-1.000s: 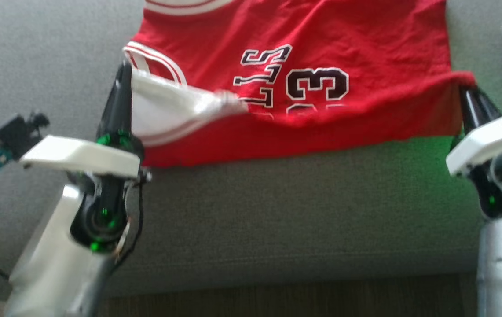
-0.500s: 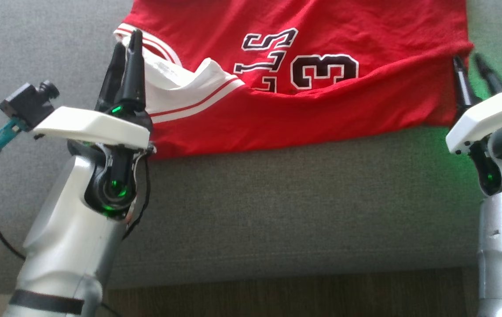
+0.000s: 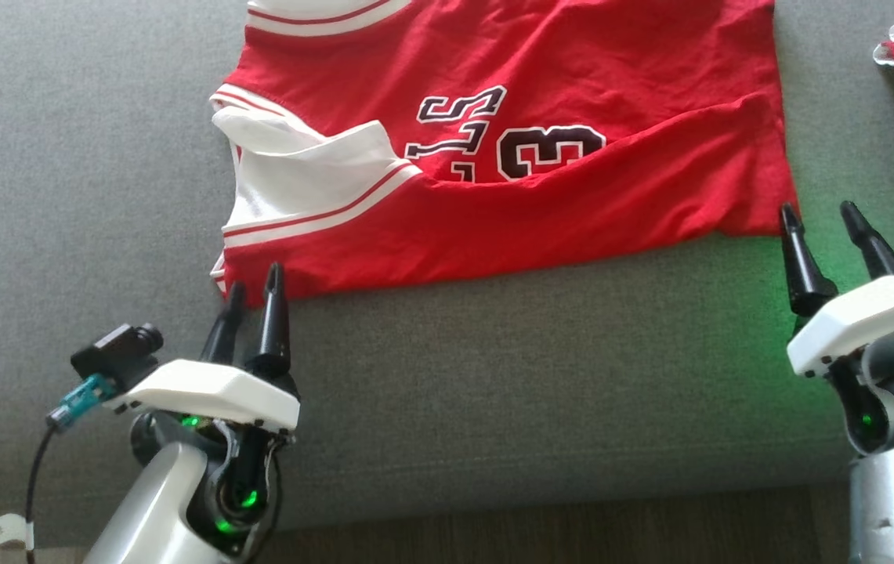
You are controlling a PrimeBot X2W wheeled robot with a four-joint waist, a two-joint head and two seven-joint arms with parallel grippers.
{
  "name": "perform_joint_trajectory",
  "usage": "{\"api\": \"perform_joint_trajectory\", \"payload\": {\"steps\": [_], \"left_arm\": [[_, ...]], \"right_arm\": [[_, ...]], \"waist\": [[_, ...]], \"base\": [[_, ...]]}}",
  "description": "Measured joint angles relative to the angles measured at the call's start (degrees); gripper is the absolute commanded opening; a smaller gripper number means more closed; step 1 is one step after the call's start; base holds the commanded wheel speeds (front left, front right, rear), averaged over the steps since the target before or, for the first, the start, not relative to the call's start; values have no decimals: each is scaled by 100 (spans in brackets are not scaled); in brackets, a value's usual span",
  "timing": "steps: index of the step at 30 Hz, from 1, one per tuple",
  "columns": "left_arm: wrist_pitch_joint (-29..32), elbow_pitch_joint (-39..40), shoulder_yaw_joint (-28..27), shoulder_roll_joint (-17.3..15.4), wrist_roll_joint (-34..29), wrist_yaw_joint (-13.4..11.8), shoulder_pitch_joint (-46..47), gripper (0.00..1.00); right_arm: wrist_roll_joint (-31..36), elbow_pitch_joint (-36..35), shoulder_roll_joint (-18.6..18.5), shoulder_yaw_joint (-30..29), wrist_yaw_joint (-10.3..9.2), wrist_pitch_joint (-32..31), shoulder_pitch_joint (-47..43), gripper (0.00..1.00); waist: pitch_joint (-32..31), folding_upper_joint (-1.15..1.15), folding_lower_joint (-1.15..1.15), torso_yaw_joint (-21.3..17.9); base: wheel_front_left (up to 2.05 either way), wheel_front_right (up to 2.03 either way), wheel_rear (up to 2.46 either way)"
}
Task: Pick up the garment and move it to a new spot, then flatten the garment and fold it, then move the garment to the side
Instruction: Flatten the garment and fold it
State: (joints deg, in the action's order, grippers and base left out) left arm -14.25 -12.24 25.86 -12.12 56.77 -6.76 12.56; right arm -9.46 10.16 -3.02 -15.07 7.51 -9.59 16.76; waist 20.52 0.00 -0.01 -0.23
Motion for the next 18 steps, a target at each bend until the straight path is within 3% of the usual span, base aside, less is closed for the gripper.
{"api": "perform_joint_trajectory", "payload": {"steps": [4,8,11,12,13,18], "left_arm": [[114,-83,77,-81,-147,-242,59,100],[268,-144,104,-90,-143,-276,160,100],[379,-226,130,-103,-99,-160,327,100],[416,-248,138,-113,-99,-127,364,34],[417,-271,147,-131,-99,-119,385,0],[424,-308,145,-187,-99,-79,375,0]], "right_arm": [[-71,7,8,74,0,9,13,100],[-113,71,8,91,0,67,23,100],[-118,177,8,121,0,109,46,100],[-134,233,8,135,0,112,64,100],[-183,296,8,156,0,119,91,100],[-431,689,12,222,0,237,344,100]], "waist": [[-2,0,0,-6],[66,0,0,-32],[126,0,0,-58],[138,0,0,-69],[148,0,0,-81],[125,0,1,-97]], "base": [[0,0,0],[0,0,0],[0,0,0],[0,0,0],[0,0,0],[0,0,0]]}}
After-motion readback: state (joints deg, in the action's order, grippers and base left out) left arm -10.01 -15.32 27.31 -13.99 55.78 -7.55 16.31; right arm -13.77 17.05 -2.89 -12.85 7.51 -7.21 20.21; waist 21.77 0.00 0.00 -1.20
